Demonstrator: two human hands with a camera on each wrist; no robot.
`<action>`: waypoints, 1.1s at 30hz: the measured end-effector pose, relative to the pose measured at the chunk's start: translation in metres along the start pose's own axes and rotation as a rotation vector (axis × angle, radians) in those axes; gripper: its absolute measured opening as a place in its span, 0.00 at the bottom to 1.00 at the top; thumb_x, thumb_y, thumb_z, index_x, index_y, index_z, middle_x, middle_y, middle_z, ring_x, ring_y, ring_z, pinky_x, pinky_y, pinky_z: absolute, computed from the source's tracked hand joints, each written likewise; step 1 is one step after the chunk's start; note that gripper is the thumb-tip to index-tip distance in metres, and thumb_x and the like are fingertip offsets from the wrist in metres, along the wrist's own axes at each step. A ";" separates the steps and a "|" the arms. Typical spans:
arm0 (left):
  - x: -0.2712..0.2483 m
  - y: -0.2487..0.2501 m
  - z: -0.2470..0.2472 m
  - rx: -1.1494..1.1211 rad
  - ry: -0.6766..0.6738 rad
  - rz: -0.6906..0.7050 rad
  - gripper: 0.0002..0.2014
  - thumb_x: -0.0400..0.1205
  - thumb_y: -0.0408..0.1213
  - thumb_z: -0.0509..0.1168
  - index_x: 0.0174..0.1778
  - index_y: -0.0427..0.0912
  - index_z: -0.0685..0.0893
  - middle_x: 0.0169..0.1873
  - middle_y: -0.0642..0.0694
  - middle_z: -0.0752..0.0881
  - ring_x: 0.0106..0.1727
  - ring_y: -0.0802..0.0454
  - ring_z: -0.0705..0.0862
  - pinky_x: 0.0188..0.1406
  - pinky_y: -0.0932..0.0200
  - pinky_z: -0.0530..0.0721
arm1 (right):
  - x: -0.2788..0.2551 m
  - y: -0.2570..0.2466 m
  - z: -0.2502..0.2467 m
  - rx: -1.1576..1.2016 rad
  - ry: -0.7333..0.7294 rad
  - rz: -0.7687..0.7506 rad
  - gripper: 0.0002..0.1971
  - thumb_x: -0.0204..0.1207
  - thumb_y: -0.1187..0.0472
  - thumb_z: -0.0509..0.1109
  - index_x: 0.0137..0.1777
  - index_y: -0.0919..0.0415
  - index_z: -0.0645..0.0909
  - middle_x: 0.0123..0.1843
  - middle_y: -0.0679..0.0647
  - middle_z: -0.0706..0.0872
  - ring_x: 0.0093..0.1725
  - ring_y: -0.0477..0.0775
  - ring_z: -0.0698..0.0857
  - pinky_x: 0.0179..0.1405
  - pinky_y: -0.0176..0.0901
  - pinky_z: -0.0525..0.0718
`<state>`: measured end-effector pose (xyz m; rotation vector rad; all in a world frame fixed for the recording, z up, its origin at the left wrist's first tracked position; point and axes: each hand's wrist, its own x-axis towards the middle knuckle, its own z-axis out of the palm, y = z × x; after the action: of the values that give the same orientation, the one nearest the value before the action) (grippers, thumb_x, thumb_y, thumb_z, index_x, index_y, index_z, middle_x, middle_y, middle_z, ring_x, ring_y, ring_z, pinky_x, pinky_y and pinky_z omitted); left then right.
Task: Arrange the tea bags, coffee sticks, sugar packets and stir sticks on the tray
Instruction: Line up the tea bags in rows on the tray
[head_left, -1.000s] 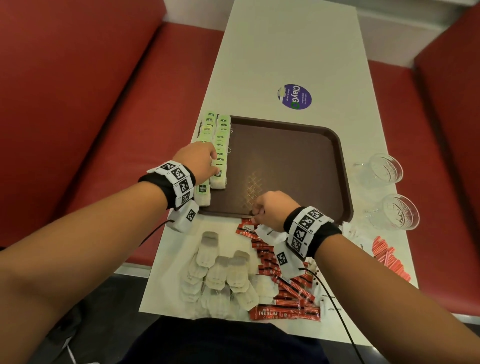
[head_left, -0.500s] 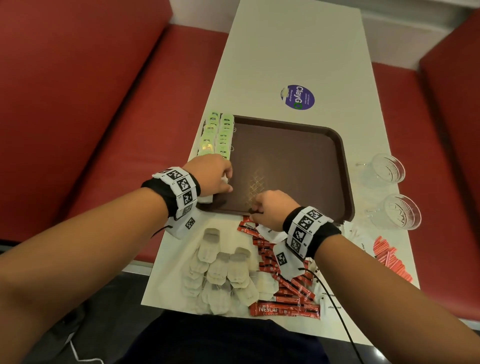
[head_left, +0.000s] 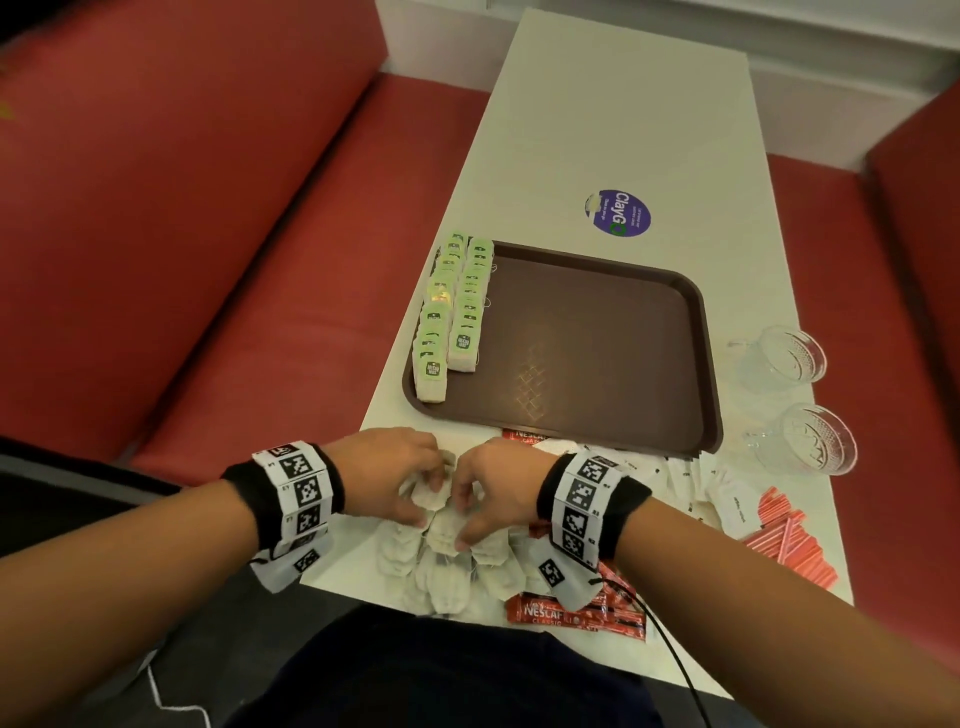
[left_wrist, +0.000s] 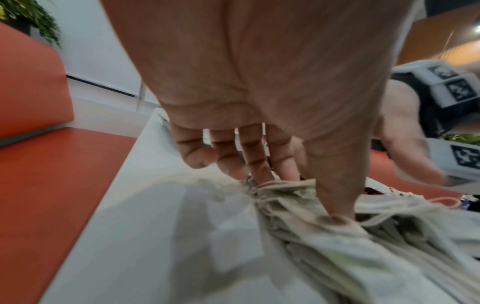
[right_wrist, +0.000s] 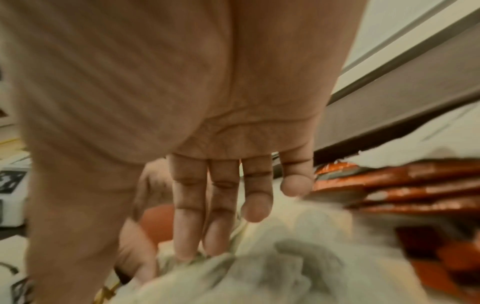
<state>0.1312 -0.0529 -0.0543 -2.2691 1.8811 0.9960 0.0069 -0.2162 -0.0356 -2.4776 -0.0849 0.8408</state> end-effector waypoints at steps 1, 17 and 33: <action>0.000 -0.001 0.003 -0.009 0.030 0.000 0.19 0.75 0.59 0.71 0.57 0.55 0.81 0.54 0.57 0.79 0.57 0.57 0.79 0.51 0.59 0.78 | 0.001 -0.003 0.004 -0.029 -0.018 -0.007 0.21 0.64 0.40 0.82 0.51 0.52 0.88 0.48 0.45 0.88 0.47 0.49 0.85 0.48 0.45 0.85; -0.001 -0.014 -0.021 -0.157 0.296 -0.098 0.07 0.84 0.50 0.67 0.54 0.56 0.88 0.31 0.70 0.76 0.32 0.73 0.75 0.33 0.72 0.66 | 0.007 0.002 0.004 -0.023 0.225 -0.013 0.10 0.74 0.53 0.70 0.46 0.60 0.84 0.43 0.54 0.86 0.42 0.57 0.83 0.40 0.45 0.82; 0.027 -0.002 -0.066 -0.233 0.466 0.001 0.05 0.84 0.47 0.68 0.52 0.56 0.88 0.37 0.55 0.88 0.37 0.57 0.82 0.40 0.57 0.80 | 0.010 0.034 -0.026 0.265 0.537 0.031 0.08 0.77 0.60 0.69 0.52 0.54 0.73 0.38 0.45 0.80 0.34 0.52 0.80 0.30 0.40 0.72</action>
<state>0.1643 -0.1028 -0.0154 -2.8396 2.0081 0.7681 0.0270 -0.2551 -0.0404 -2.3655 0.2383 0.1605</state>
